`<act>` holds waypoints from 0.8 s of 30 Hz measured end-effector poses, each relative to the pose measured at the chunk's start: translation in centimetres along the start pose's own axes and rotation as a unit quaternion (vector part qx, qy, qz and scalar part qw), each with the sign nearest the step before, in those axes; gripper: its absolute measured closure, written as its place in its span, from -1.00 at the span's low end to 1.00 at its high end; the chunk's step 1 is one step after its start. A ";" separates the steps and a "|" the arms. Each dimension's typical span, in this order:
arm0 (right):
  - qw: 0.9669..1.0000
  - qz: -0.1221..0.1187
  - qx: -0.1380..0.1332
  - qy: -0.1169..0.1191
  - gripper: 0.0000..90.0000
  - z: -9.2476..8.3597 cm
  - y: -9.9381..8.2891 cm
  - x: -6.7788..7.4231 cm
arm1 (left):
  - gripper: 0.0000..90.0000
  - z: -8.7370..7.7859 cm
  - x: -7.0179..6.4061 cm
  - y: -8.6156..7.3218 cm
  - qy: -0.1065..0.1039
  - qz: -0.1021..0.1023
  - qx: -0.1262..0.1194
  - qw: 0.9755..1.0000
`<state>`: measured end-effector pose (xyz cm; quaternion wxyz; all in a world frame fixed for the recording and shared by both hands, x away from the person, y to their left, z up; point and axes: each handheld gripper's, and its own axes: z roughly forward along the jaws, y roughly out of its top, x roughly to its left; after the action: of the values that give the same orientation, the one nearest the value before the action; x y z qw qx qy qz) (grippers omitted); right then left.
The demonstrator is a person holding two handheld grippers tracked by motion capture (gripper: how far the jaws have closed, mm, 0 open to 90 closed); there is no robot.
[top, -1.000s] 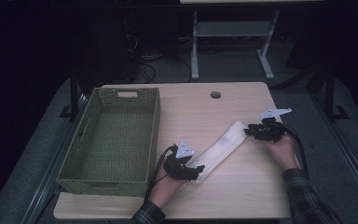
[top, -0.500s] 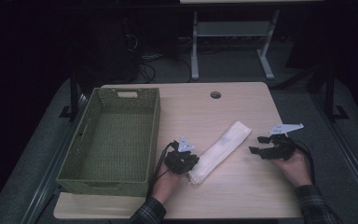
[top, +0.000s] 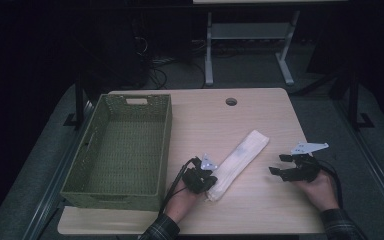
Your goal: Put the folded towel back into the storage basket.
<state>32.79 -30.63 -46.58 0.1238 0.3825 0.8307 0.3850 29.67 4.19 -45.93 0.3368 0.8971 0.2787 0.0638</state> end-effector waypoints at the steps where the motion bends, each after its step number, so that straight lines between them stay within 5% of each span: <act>1: 1.000 0.001 0.000 -0.001 -0.36 0.1 0.0 0.0 | 0.99 0.0 -0.1 0.0 -0.004 0.003 0.000 1.000; 2: 1.000 -0.002 0.006 -0.002 -0.37 0.4 -0.1 -0.2 | 0.99 0.2 -0.5 0.1 -0.022 0.010 0.000 1.000; 10: 1.000 -0.007 0.009 -0.004 -0.37 0.6 0.0 -0.1 | 0.99 1.0 -3.1 0.7 -0.062 0.043 0.000 0.997; 11: 1.000 -0.007 0.010 -0.005 -0.37 0.6 0.0 -0.1 | 0.99 1.3 -3.9 0.9 -0.076 0.062 0.003 0.995; 15: 1.000 -0.007 0.011 -0.005 -0.37 0.7 -0.1 -0.2 | 0.99 1.8 -5.2 1.3 -0.089 0.086 -0.001 0.992; 16: 1.000 -0.006 0.011 -0.004 -0.37 0.8 -0.1 -0.2 | 0.99 2.2 -6.0 1.7 -0.099 0.102 0.000 0.990; 24: 1.000 -0.006 0.015 -0.014 -0.37 0.8 -0.1 -0.3 | 0.99 3.5 -8.4 2.6 -0.137 0.121 -0.006 0.983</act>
<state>33.37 -30.46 -47.18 0.1317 0.3851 0.8369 0.3661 24.88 -4.02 -46.37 0.3675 0.9222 0.1191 -0.0180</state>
